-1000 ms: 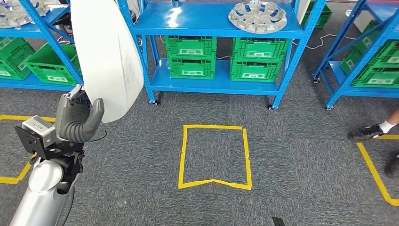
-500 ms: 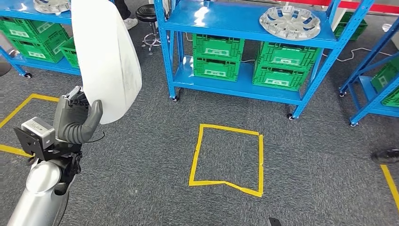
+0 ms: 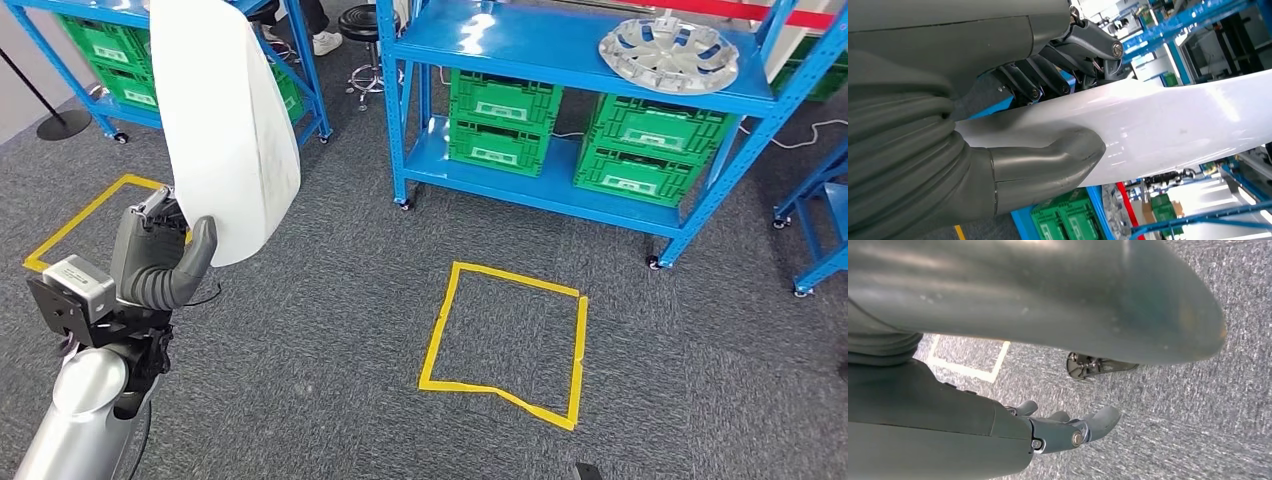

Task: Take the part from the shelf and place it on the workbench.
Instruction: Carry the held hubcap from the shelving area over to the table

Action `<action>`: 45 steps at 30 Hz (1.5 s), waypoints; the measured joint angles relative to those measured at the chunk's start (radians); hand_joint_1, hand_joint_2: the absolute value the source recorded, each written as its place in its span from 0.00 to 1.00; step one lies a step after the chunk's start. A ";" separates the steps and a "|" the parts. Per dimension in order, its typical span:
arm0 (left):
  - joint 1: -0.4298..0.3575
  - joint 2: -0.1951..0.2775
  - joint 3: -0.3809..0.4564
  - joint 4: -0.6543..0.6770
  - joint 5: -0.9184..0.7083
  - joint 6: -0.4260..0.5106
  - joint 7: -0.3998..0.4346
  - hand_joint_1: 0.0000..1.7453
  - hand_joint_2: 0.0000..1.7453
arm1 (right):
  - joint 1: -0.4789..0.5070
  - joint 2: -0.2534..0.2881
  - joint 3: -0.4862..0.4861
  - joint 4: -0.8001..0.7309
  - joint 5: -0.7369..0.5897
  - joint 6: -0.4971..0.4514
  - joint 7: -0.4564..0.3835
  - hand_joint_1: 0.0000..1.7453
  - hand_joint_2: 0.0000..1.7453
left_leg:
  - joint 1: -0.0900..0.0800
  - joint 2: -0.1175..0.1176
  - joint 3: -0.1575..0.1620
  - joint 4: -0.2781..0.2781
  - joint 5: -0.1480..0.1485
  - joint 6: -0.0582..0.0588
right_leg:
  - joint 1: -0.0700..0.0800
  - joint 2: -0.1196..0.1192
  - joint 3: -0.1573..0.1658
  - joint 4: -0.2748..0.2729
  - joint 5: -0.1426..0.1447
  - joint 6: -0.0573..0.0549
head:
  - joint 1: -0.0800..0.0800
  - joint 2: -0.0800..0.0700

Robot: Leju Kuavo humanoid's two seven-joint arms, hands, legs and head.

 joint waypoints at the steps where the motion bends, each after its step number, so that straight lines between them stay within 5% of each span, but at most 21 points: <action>1: 0.000 0.000 0.000 -0.001 0.000 0.001 -0.001 1.00 1.00 | 0.000 0.000 0.000 0.000 0.000 0.000 0.001 0.00 0.00 | -0.003 0.001 0.005 -0.014 -0.001 0.007 | 0.002 -0.007 0.000 0.000 0.000 0.006 | 0.001 0.000; 3: 0.001 0.000 0.000 -0.001 0.000 0.003 -0.003 1.00 1.00 | 0.000 -0.001 0.000 0.000 -0.001 0.000 0.002 0.00 0.00 | -0.003 -0.020 0.000 -0.015 0.006 0.020 | 0.002 -0.019 0.000 -0.002 0.001 0.019 | 0.001 0.000; 5: 0.000 0.000 0.000 0.000 0.000 0.003 -0.005 1.00 1.00 | -0.001 -0.002 0.000 0.000 -0.001 0.000 0.002 0.00 0.00 | 0.002 -0.037 -0.001 -0.021 0.014 0.033 | -0.002 0.013 -0.011 0.025 -0.021 0.031 | 0.002 0.000; 7: -0.001 -0.002 -0.001 0.000 0.000 0.004 -0.006 1.00 1.00 | 0.000 -0.002 0.000 0.000 0.000 0.001 0.000 0.00 0.00 | 0.004 -0.053 -0.004 -0.024 0.020 0.041 | -0.004 0.064 -0.057 0.129 -0.081 0.037 | 0.005 0.000; 9: 0.001 -0.003 -0.002 0.000 0.001 0.004 -0.006 1.00 1.00 | 0.003 -0.002 0.000 0.000 0.000 0.003 -0.002 0.00 0.00 | 0.003 -0.073 -0.010 -0.022 0.022 0.045 | -0.003 0.080 -0.118 0.257 -0.132 0.037 | 0.006 0.000; 10: 0.002 -0.003 -0.002 0.001 0.001 0.004 -0.006 1.00 1.00 | 0.005 -0.003 0.000 0.000 0.000 0.003 -0.002 0.00 0.00 | 0.002 -0.085 -0.012 -0.019 0.022 0.045 | -0.002 0.081 -0.131 0.283 -0.132 0.036 | 0.006 0.000; 11: 0.003 -0.003 -0.002 0.002 0.002 0.004 -0.007 1.00 1.00 | 0.006 -0.003 0.000 0.000 -0.002 0.003 -0.003 0.00 0.00 | 0.002 -0.096 -0.014 -0.016 0.023 0.044 | -0.002 0.083 -0.125 0.269 -0.113 0.033 | 0.006 0.000; 14: 0.002 -0.005 -0.004 0.002 0.004 0.004 -0.010 1.00 1.00 | 0.006 -0.003 0.000 0.000 -0.009 -0.001 -0.003 0.00 0.00 | 0.002 -0.129 -0.018 -0.007 0.022 0.038 | -0.004 0.119 -0.032 0.077 -0.026 0.023 | 0.007 0.000; 16: 0.002 -0.008 -0.006 0.002 0.003 0.003 -0.012 1.00 1.00 | 0.006 -0.002 0.001 0.000 -0.011 -0.006 -0.001 0.00 0.00 | 0.002 -0.147 -0.023 -0.006 0.024 0.025 | -0.002 0.137 -0.002 0.010 -0.014 0.017 | 0.006 0.000; 18: 0.005 -0.010 -0.010 0.002 -0.001 0.003 -0.015 1.00 1.00 | 0.005 0.000 0.001 0.000 -0.010 -0.010 0.002 0.00 0.00 | 0.003 -0.163 -0.029 -0.011 0.030 0.011 | 0.000 0.122 0.001 0.005 -0.012 0.009 | 0.006 0.000; 21: 0.020 -0.011 -0.016 -0.004 -0.018 0.005 -0.024 1.00 1.00 | 0.005 0.006 0.001 0.000 -0.004 -0.016 0.008 0.00 0.00 | 0.001 -0.113 -0.058 0.044 -0.004 -0.005 | -0.005 0.093 0.009 -0.007 -0.003 -0.012 | 0.001 0.000; 23: 0.035 -0.011 -0.019 -0.010 -0.029 0.008 -0.028 1.00 1.00 | 0.008 0.007 0.002 0.000 0.002 -0.017 0.013 0.00 0.00 | 0.002 -0.069 -0.113 0.167 -0.068 -0.014 | -0.003 0.074 0.010 -0.008 -0.003 -0.019 | -0.003 0.000; 25: 0.055 -0.012 -0.020 -0.016 -0.039 0.009 -0.031 1.00 1.00 | 0.012 0.007 0.005 0.000 0.008 -0.017 0.016 0.00 0.00 | 0.006 -0.059 -0.158 0.262 -0.098 -0.021 | -0.003 0.053 0.010 -0.008 -0.004 -0.020 | -0.003 0.000; 27: 0.074 -0.011 -0.020 -0.023 -0.048 0.009 -0.032 1.00 1.00 | 0.011 0.007 0.010 0.000 0.016 -0.017 0.016 0.00 0.00 | 0.008 -0.050 -0.131 0.211 -0.057 -0.022 | -0.003 0.031 0.012 -0.007 -0.007 -0.019 | -0.003 0.000; 29: 0.085 -0.011 -0.020 -0.033 -0.054 0.010 -0.033 1.00 1.00 | 0.010 0.007 0.016 0.000 0.023 -0.018 0.016 0.00 0.00 | 0.007 -0.014 -0.056 0.070 0.001 -0.016 | 0.000 0.012 0.015 -0.004 -0.012 -0.012 | -0.003 0.000; 31: 0.092 -0.011 -0.020 -0.042 -0.061 0.011 -0.037 1.00 1.00 | 0.008 0.006 0.023 0.000 0.030 -0.019 0.016 0.00 0.00 | 0.001 0.012 -0.016 -0.008 0.021 -0.002 | 0.005 -0.004 0.018 -0.003 -0.016 -0.002 | -0.002 0.000; 33: 0.104 -0.009 -0.019 -0.049 -0.066 0.013 -0.042 1.00 1.00 | 0.006 0.006 0.029 0.000 0.035 -0.020 0.016 0.00 0.00 | -0.002 -0.002 -0.018 -0.015 0.023 0.012 | 0.007 -0.021 0.022 -0.007 -0.017 0.010 | -0.001 0.000; 36: 0.121 -0.007 -0.018 -0.059 -0.071 0.015 -0.048 1.00 1.00 | 0.002 0.006 0.034 0.000 0.040 -0.021 0.016 0.00 0.00 | 0.006 -0.032 -0.017 -0.027 0.034 0.031 | 0.001 0.021 0.008 0.036 -0.051 0.027 | 0.001 0.000; 39: 0.134 -0.011 -0.017 -0.069 -0.079 0.017 -0.050 1.00 1.00 | 0.004 0.006 0.040 0.000 0.042 -0.021 0.015 0.00 0.00 | 0.008 -0.063 -0.022 -0.028 0.039 0.040 | 0.000 0.078 -0.078 0.221 -0.143 0.032 | 0.006 0.000; 41: 0.151 -0.014 -0.017 -0.075 -0.087 0.019 -0.046 1.00 1.00 | 0.006 0.006 0.044 0.000 0.043 -0.020 0.014 0.00 0.00 | 0.007 -0.087 -0.025 -0.024 0.039 0.041 | 0.000 0.082 -0.106 0.274 -0.146 0.031 | 0.006 0.000; 45: 0.174 -0.022 -0.013 -0.093 -0.108 0.023 -0.043 1.00 1.00 | 0.004 0.005 0.050 0.000 0.047 -0.018 0.001 0.00 0.00 | 0.008 -0.133 -0.031 -0.009 0.038 0.028 | -0.007 0.127 0.000 0.053 -0.039 0.025 | 0.006 0.000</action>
